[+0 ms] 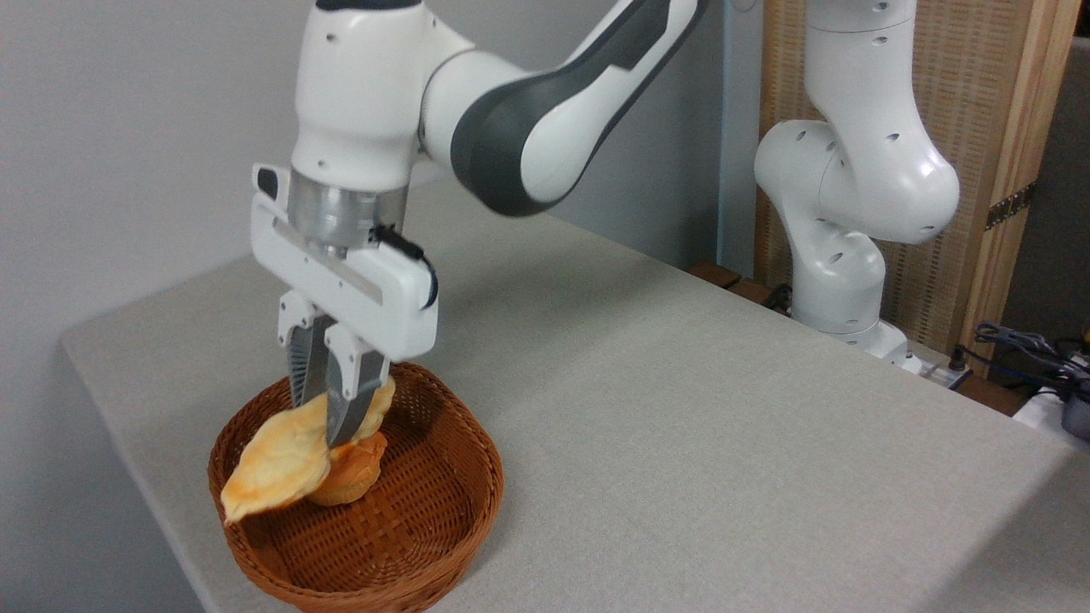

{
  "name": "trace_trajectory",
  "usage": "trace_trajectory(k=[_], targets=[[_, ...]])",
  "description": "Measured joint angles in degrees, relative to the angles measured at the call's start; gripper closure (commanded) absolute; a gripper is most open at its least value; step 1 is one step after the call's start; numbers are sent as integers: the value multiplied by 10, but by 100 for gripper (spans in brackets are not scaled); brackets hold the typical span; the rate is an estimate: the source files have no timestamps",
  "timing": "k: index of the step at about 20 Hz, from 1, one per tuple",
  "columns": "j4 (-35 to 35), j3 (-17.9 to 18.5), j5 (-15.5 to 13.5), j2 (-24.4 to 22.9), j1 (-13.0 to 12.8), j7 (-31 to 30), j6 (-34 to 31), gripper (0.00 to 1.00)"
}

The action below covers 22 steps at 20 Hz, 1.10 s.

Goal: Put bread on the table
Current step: 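Lift the gripped loaf up out of the basket, then carry the loaf beside the basket and lower it to the table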

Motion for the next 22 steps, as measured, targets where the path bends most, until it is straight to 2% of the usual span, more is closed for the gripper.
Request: trace_trajectory(k=[3,8,10,15,16,17,18,19,22], targets=[[2,-2,0,-44,0,0,-78,67],[3,-12,0,-147,-7,16,-259,67],[2,-14,0,-172,-14,26,-310,63],[-1,-16,-1,-197,-19,46,-335,54],[-1,-16,-1,-201,-20,46,-342,48],[-1,-16,-1,-205,-21,46,-351,29],[-1,-16,-1,-208,-22,46,-358,3],[-1,-16,-1,-211,-24,46,-363,0],[-1,-16,-1,-212,-27,46,-366,0]])
